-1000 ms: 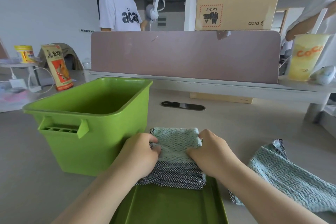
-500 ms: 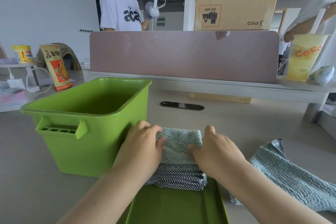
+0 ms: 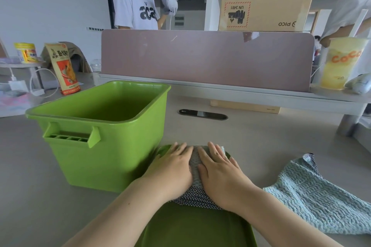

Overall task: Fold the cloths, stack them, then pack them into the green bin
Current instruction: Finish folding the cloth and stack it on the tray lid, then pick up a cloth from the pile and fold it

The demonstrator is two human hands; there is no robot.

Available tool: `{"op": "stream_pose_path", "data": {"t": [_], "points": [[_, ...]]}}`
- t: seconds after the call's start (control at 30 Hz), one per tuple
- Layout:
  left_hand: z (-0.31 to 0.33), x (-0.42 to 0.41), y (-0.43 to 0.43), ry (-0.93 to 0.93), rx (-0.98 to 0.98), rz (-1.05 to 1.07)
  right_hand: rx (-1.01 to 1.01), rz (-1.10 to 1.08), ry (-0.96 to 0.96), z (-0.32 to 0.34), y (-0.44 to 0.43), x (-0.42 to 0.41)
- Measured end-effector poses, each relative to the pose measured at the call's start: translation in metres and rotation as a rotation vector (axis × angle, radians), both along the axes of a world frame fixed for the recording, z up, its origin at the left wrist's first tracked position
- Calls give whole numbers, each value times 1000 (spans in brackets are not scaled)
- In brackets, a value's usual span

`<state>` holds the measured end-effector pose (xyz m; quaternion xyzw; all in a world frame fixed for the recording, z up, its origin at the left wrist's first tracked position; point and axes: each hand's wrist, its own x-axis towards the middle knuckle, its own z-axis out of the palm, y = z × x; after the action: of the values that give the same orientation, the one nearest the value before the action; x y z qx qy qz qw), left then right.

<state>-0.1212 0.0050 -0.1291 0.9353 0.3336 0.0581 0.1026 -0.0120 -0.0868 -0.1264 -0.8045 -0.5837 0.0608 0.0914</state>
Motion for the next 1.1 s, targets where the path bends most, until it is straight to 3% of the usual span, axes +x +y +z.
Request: {"op": "stream_pose_path", "data": {"t": [0.57,0.7,0.83,0.93,1.03,1.1], "points": [[-2,2,7,126,-89,-4,-55,-39,44,-6,5,6],[4,5,-1,137,-41,50,97,-63,97,-9,1,2],[21,12,-27,181,276,107,336,-129,173,6,-28,-3],[33,22,-54,-2,422,13,556,-228,232,16,-63,9],[40,45,-89,-135,367,-92,677,-360,183,18,-104,35],[39,70,-113,-164,280,-136,639,-447,137,14,-133,55]]}}
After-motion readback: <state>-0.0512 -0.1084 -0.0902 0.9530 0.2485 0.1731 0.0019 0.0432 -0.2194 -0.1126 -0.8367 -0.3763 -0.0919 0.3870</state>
